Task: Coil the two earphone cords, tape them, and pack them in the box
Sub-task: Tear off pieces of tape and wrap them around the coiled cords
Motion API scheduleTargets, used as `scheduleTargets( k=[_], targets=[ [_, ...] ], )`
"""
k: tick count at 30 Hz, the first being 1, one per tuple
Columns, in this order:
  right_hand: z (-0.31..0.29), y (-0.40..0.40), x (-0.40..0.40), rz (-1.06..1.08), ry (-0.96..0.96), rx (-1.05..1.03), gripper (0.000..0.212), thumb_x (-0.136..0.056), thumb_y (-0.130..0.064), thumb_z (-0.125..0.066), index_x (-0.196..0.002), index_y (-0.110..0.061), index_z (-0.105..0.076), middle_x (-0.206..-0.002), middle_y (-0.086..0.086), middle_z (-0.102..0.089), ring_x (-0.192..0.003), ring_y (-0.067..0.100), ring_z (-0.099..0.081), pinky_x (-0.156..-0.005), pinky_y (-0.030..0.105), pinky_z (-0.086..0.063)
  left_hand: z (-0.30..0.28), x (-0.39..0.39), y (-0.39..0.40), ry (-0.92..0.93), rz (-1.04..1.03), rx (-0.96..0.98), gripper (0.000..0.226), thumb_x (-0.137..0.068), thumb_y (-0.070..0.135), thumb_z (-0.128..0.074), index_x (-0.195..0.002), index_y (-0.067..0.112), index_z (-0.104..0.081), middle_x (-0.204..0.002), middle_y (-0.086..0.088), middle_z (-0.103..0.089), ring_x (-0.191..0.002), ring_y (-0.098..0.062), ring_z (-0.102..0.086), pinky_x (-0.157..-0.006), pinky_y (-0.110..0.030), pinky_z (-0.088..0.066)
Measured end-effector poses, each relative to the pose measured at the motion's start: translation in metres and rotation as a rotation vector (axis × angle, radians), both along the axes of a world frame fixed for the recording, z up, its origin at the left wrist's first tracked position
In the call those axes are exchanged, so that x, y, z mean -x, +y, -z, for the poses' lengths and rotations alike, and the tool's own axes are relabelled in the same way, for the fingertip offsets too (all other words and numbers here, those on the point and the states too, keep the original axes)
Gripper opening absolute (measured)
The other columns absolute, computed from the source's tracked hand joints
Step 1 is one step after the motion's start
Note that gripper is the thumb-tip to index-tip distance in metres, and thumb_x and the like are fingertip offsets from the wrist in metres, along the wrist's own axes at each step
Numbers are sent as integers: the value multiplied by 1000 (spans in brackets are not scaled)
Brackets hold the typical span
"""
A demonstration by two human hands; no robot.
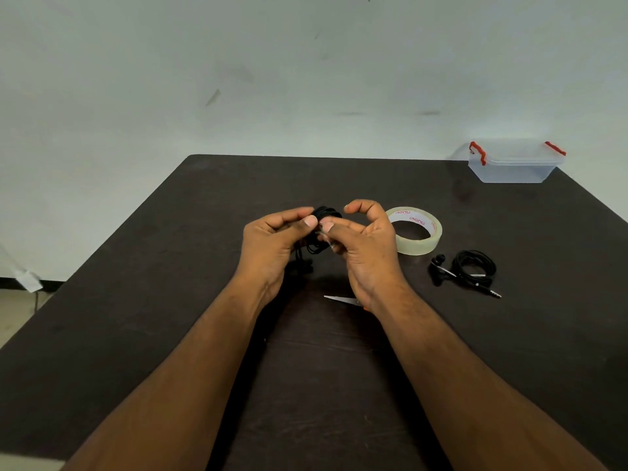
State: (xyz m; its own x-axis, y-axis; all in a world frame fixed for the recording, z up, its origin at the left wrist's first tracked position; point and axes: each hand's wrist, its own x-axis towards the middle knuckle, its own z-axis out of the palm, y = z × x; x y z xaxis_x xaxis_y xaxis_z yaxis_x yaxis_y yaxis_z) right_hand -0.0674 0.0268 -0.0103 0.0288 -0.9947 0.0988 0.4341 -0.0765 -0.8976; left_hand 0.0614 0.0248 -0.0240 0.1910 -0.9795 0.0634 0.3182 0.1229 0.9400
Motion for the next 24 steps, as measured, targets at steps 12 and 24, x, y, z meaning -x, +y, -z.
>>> scheduleTargets(
  k=[12,24],
  targets=[
    [-2,-3,7,-74,-140,-262,37,-80,9,-64,-98,-18,-47,-80,16,-65,-60,14,-63,-55,24,-44,15,-9,-8,-809,-170,485,27,-82,-4,-67,-108,4,-70,-97,2,-70,-92,-2,-66,-82,-14,-50],
    [-8,-4,11,-44,181,-61,11,-96,-6,-49,-99,-16,-50,-84,16,-73,-60,20,-65,-56,26,-51,8,-2,0,-653,-320,420,17,-83,7,-71,-98,16,-73,-92,7,-72,-88,0,-68,-77,-15,-51]
  ],
)
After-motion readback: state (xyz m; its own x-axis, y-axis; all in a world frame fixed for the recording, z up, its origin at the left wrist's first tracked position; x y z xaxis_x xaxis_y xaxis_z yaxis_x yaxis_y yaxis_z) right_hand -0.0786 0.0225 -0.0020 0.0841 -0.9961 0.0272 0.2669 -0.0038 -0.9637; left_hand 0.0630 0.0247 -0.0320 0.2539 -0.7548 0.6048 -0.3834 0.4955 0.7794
